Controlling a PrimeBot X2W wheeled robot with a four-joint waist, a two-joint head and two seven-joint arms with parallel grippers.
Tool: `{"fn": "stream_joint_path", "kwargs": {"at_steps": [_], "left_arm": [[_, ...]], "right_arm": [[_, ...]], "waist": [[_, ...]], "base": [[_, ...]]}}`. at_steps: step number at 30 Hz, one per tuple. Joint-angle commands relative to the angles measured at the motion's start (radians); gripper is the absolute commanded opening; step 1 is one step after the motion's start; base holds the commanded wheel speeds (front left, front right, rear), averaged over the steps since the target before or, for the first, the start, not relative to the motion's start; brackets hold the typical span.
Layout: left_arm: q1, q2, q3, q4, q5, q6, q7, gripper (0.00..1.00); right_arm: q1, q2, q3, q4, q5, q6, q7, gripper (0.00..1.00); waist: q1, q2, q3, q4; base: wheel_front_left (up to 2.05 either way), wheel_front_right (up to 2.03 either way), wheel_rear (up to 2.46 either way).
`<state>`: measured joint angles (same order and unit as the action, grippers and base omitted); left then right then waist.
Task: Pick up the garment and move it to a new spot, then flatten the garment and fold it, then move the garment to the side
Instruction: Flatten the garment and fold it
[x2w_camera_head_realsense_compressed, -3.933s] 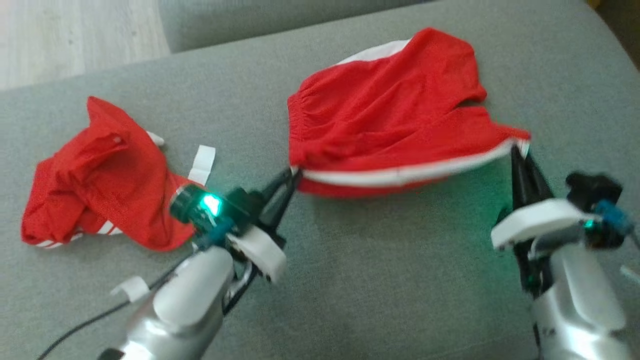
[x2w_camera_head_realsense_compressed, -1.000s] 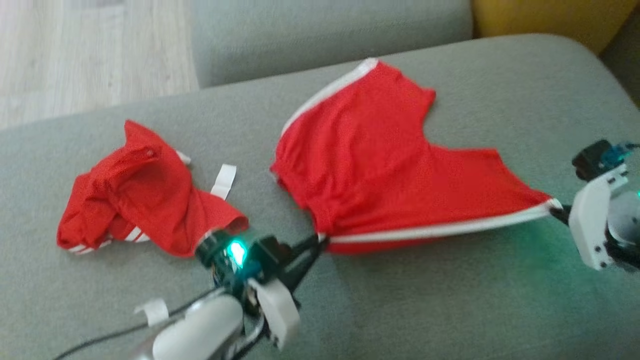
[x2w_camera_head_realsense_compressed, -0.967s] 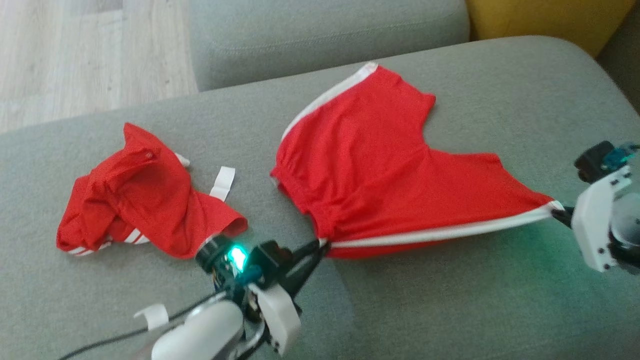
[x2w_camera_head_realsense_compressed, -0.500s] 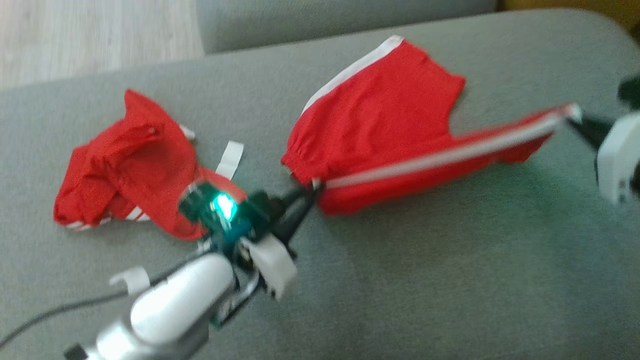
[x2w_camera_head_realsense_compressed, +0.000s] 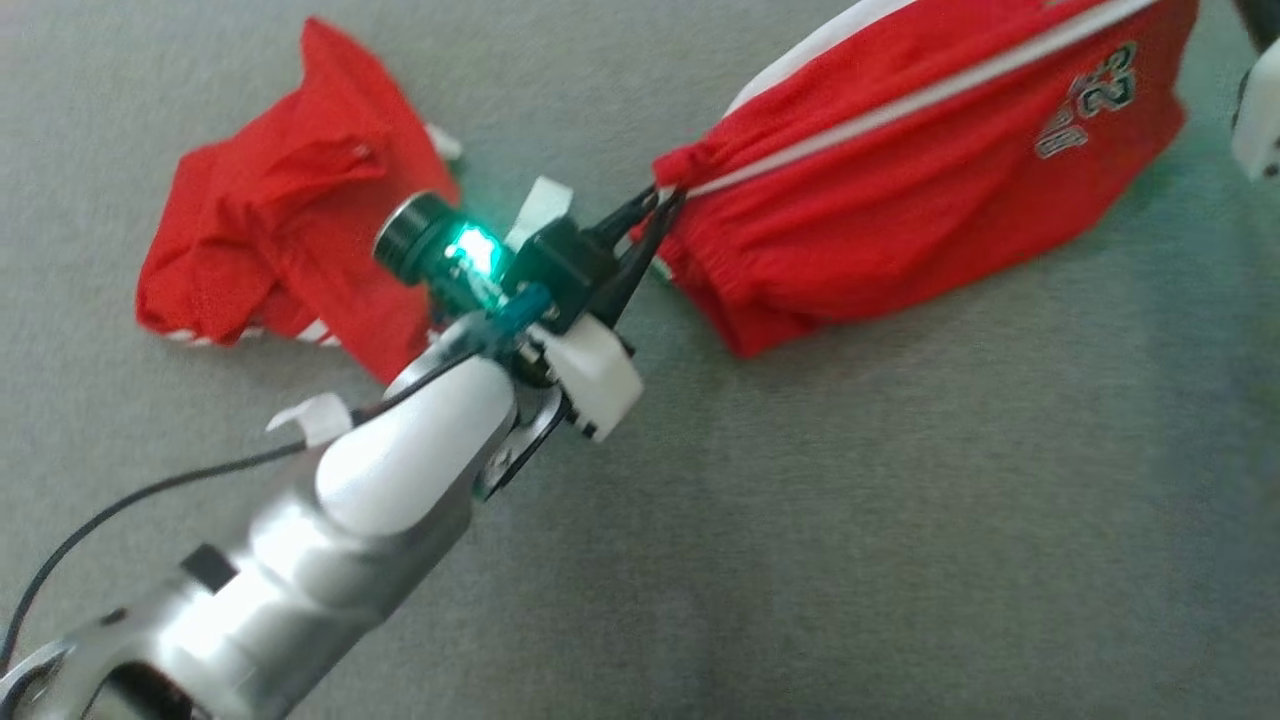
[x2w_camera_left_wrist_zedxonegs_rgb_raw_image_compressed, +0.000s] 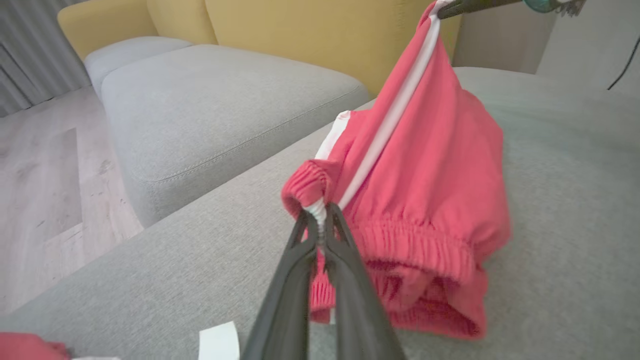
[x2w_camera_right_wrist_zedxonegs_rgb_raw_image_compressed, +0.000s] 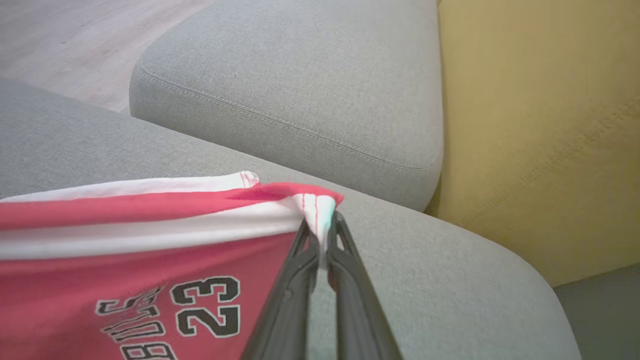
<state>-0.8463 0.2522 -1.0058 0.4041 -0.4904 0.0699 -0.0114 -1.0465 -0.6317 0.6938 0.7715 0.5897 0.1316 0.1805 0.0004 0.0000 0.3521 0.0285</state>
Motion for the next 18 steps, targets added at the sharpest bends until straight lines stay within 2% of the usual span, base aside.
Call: {"fn": "stream_joint_path", "kwargs": {"at_steps": [1,5,15,16,17,18], "left_arm": [[-0.057,0.007,0.041,0.013,0.008,0.001,-0.011,0.00],[-0.095,-0.035,0.036,0.066,0.014,-0.005,-0.036,0.00],[-0.125,-0.091,0.023,0.150,0.021,-0.009,-0.084,0.00],[-0.127,-0.095,0.021,0.157,0.021,-0.010,-0.088,0.00],[-0.129,-0.099,0.020,0.163,0.021,-0.009,-0.092,0.00],[-0.132,-0.103,0.019,0.168,0.023,-0.008,-0.098,0.34]], "right_arm": [[-0.041,-0.011,-0.004,0.018,-0.019,-0.001,-0.020,0.00],[-0.089,0.010,0.025,0.085,-0.040,-0.001,-0.046,0.00],[-0.154,0.037,0.066,0.204,-0.038,-0.001,-0.111,0.00],[-0.160,0.037,0.071,0.213,-0.041,-0.001,-0.124,0.29],[-0.166,0.040,0.075,0.223,-0.043,-0.001,-0.136,1.00],[-0.171,0.042,0.079,0.234,-0.044,-0.001,-0.145,1.00]], "waist": [[-0.0004,0.0000,0.056,0.052],[-0.0004,0.0000,0.088,0.080],[-0.0004,0.0000,0.121,0.120],[-0.0004,0.0000,0.123,0.123],[-0.0004,0.0000,0.124,0.126],[-0.0004,0.0000,0.126,0.128]], "base": [[0.00,0.00,0.00],[0.00,0.00,0.00],[0.00,0.00,0.00],[0.00,0.00,0.00],[0.00,0.00,0.00],[0.00,0.00,0.00]]}}
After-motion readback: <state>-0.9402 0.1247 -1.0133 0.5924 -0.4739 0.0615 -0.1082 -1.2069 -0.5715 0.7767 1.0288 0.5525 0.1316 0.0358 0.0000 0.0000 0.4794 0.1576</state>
